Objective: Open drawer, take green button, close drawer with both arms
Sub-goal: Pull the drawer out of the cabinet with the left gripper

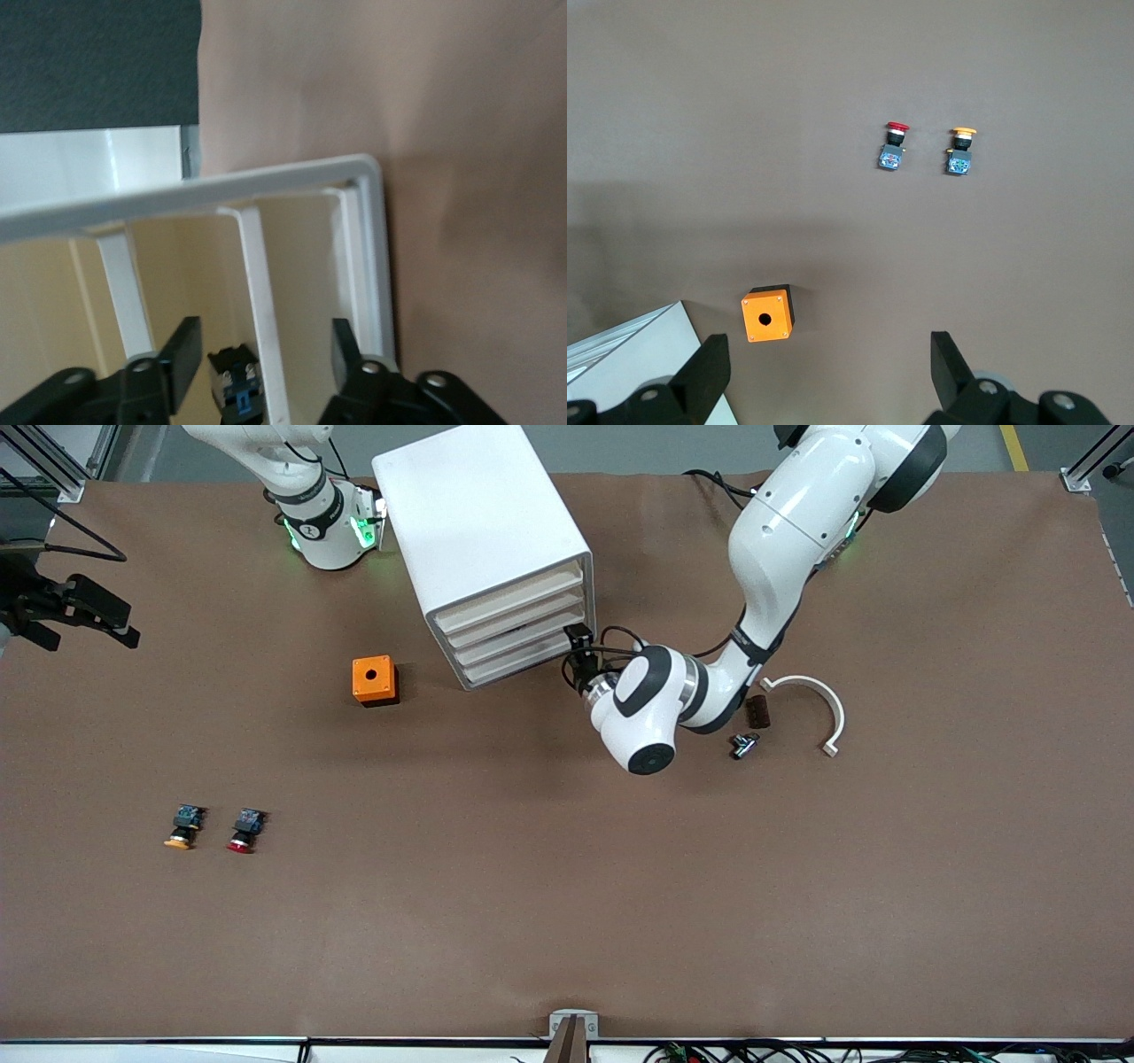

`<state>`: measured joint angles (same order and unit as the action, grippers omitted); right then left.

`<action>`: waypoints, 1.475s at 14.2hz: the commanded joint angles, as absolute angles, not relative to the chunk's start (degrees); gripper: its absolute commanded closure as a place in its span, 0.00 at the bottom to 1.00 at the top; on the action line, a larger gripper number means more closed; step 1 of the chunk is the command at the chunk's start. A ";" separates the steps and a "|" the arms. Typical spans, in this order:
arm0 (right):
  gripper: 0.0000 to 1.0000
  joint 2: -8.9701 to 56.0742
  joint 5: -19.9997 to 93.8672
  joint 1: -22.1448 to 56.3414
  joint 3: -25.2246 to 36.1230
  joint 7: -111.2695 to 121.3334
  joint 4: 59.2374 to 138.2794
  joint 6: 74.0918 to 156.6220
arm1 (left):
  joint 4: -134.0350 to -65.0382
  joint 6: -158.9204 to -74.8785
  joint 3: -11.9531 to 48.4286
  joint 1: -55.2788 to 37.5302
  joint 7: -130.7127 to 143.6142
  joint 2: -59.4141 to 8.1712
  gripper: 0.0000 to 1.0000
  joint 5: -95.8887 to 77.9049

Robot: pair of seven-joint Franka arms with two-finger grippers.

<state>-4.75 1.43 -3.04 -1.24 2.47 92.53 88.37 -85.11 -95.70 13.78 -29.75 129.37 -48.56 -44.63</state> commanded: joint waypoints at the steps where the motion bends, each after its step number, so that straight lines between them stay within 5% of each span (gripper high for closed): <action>1: 0.00 -6.15 1.32 -2.90 -1.23 2.02 93.96 89.03 | -84.20 -95.89 13.36 -30.66 129.99 -49.83 0.42 -47.81; 5: 0.00 -6.33 1.32 -2.99 -1.23 2.02 94.48 89.12 | -84.11 -100.11 13.36 -33.13 129.99 -51.85 0.50 -50.54; 7: 0.00 -6.33 1.32 -2.99 -1.23 2.02 94.57 89.12 | -84.11 -100.11 13.45 -33.57 130.08 -52.21 0.80 -50.80; 10: 0.00 -6.33 1.32 -2.99 -1.23 2.02 94.57 89.12 | -83.94 -100.02 13.45 -33.92 129.99 -52.12 1.00 -50.71; 21: 0.00 -6.15 1.32 -2.99 -1.32 2.02 94.40 88.95 | -76.73 -100.28 5.19 -28.49 126.14 -53.09 1.00 -50.54</action>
